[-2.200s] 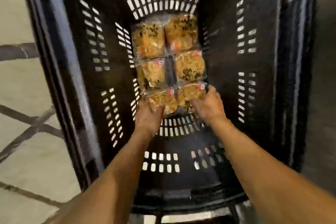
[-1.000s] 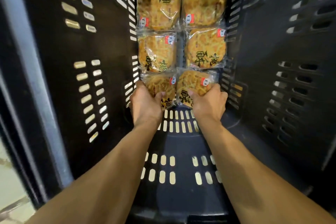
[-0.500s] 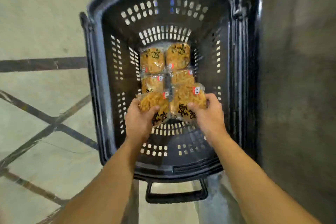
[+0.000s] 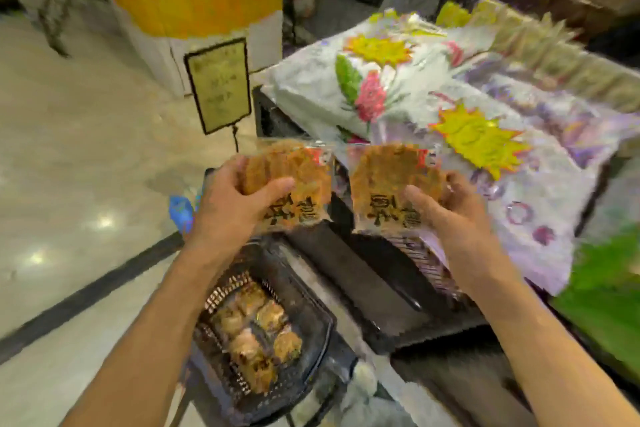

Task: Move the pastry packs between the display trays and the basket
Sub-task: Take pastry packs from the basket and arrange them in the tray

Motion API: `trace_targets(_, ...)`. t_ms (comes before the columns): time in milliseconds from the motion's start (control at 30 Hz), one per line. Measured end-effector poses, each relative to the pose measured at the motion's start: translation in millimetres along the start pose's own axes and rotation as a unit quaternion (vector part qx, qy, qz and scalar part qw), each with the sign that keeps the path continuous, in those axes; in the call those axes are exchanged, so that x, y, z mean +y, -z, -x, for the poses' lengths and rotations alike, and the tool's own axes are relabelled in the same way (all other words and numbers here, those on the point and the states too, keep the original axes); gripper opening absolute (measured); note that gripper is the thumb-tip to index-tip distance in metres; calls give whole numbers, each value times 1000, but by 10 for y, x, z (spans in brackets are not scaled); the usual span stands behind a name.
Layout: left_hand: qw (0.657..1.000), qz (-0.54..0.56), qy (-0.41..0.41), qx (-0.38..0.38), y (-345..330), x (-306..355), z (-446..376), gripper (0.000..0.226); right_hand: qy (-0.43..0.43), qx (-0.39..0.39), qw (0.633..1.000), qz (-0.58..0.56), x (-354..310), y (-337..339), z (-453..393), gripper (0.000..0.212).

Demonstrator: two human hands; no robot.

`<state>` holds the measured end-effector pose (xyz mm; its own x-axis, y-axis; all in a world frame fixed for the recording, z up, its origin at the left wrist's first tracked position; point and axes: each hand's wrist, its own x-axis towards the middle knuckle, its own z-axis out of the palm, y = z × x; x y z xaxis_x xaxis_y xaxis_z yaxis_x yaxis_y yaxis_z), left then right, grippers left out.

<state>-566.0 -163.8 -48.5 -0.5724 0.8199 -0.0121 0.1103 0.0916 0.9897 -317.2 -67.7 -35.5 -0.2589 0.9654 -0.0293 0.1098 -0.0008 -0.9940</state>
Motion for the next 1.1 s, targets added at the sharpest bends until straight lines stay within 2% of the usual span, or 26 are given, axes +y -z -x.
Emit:
trace_targets(133,985,-3,-108,-138,-920,1086,167,29,62,113,992,11,-617,1170,474,32)
trace_targets(233,959,12,-162,-234,-1856,1582,389,33,88,195,977,22,-826,2098,814,50)
trace_targets(333,925,11,-197,-324,-2937,1892,646,36,82,271,959,24,-720,3090,1034,64)
trace_targets(400,903,-13,-218,-369,-3737,2042,818,39,75,309,947,39,-618,3801,1159,55)
trace_targets(467,876,-64,-252,-405,-4417,2093,922,36,53,326,941,72,-483,4404,1245,34)
trace_targets(600,805,-198,-332,-449,-5527,1961,941,41,-26,304,929,208,-112,5396,1292,23)
trace_targets(700,714,-341,-397,-465,-6011,1738,816,54,-93,243,910,322,114,5746,1144,26)
trace_targets(767,646,-430,-417,-472,-6228,1601,700,56,-133,198,884,401,194,5836,987,30)
trace_targets(867,557,-524,-443,-468,-6456,1462,551,57,-144,151,861,464,339,5906,768,30)
trace_targets(967,512,-569,-467,-443,-6571,1408,450,56,-119,109,850,502,445,5867,579,33)
trace_targets(1033,501,-582,-475,-429,-6602,1360,371,57,-101,98,840,524,461,5784,448,43)
trace_targets(1100,492,-594,-479,-419,-6605,1322,309,58,-76,98,825,551,458,5690,303,39)
